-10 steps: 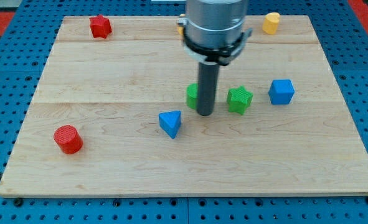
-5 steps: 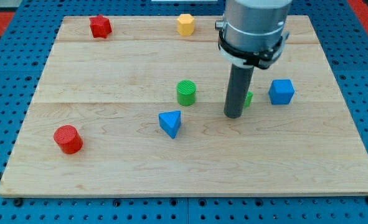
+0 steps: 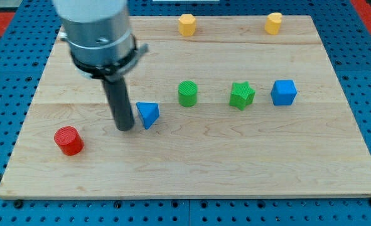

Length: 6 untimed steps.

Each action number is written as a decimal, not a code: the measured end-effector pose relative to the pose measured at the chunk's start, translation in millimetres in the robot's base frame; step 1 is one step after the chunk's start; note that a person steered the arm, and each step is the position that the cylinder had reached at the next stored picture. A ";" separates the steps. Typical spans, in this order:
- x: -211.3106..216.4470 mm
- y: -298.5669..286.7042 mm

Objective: Move the green blocks and the blue triangle to the left of the blue cube

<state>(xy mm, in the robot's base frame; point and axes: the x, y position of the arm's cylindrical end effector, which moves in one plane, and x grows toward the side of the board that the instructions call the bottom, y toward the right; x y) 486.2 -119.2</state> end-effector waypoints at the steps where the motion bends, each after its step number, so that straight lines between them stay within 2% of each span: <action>1: 11.0 9.8; 2: 31.4 27.8; 6: -45.6 40.8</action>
<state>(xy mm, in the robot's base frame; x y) 440.6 -78.4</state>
